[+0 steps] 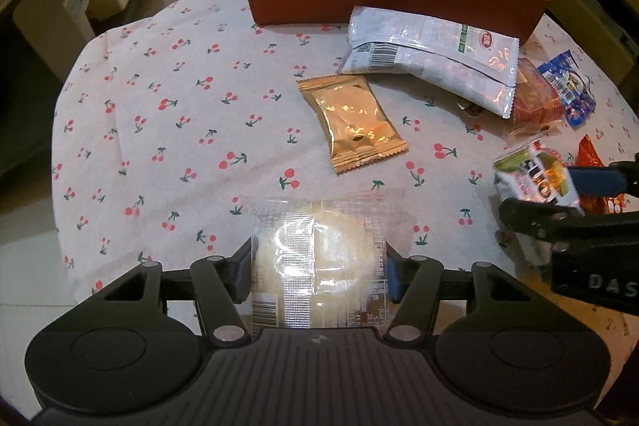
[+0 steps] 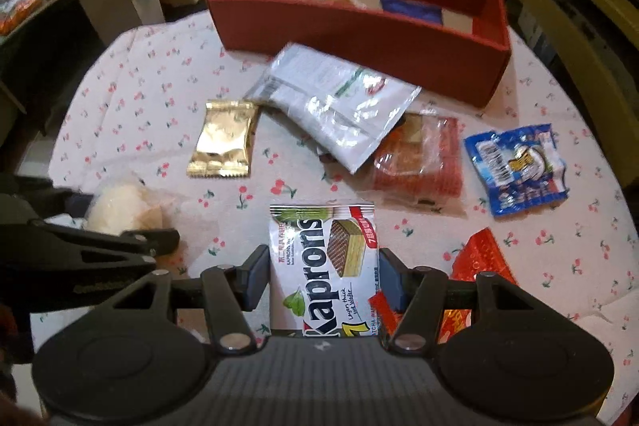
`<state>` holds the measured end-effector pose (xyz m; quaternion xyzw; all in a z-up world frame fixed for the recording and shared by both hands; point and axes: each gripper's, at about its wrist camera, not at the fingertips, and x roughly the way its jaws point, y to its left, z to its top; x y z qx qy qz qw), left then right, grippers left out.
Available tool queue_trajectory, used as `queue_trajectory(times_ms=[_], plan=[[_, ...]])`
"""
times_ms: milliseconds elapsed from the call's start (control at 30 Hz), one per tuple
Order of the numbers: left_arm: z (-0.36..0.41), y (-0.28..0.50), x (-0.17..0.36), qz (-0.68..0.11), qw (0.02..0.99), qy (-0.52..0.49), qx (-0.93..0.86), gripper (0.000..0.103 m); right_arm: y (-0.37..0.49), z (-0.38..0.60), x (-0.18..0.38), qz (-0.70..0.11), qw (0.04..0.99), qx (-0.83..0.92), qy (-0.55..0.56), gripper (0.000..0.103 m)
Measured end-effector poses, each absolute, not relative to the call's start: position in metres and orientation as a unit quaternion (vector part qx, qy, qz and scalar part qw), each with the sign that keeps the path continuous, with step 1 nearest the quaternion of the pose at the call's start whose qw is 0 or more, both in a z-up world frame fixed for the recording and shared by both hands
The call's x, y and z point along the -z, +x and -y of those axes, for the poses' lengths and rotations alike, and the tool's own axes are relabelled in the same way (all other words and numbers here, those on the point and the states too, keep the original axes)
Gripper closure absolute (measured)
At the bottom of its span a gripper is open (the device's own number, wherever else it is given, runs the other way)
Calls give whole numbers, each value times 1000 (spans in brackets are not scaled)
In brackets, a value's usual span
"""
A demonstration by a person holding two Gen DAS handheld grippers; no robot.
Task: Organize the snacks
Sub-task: 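Lift and carry the bun bag and wafer pack over the red box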
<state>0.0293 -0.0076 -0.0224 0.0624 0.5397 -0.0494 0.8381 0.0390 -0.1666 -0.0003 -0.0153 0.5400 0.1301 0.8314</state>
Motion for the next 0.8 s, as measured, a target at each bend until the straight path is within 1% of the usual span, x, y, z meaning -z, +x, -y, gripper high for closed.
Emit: queue_trajectory(times_ms=[167, 367, 567, 700, 800], plan=[[12, 31, 5, -523, 849, 59, 44, 37, 38, 169, -18, -519, 845, -132, -6, 41], [17, 32, -10, -510, 857, 59, 39, 37, 39, 168, -22, -512, 848, -137, -5, 41], [23, 30, -26, -499, 863, 70, 33, 37, 34, 173, -40, -488, 861, -143, 18, 41], [29, 39, -35, -484, 871, 73, 44, 37, 39, 178, -51, -469, 872, -136, 34, 41], [33, 55, -35, -481, 872, 69, 59, 37, 47, 183, -49, -470, 873, -126, 41, 41]])
